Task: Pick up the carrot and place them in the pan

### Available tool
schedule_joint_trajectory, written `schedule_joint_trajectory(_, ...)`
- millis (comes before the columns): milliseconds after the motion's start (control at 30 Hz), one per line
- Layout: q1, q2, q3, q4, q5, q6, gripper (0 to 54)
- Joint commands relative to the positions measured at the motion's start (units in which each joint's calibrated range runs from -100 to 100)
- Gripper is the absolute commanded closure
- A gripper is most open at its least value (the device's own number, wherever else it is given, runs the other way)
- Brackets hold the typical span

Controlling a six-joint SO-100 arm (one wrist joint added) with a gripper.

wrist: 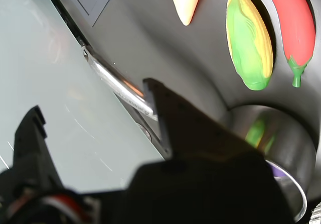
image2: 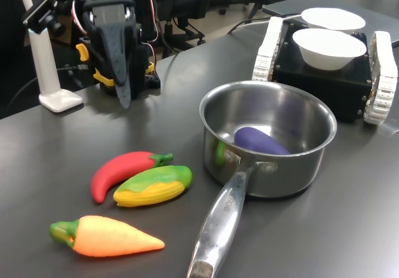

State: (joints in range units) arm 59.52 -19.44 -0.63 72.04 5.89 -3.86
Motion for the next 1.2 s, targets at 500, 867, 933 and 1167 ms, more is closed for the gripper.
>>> schedule_joint_trajectory(500,-0.23,5.57,4.95,-11.10,-1.03,1.84,19.8)
schedule_joint_trajectory(867,-0.11,8.44,5.22,-13.40,-2.59,3.02,20.0)
schedule_joint_trajectory(933,0.12,9.11,5.31,-14.17,-3.52,3.10,20.0)
schedule_joint_trajectory(1167,1.15,10.80,7.58,-18.26,-5.08,3.52,20.0)
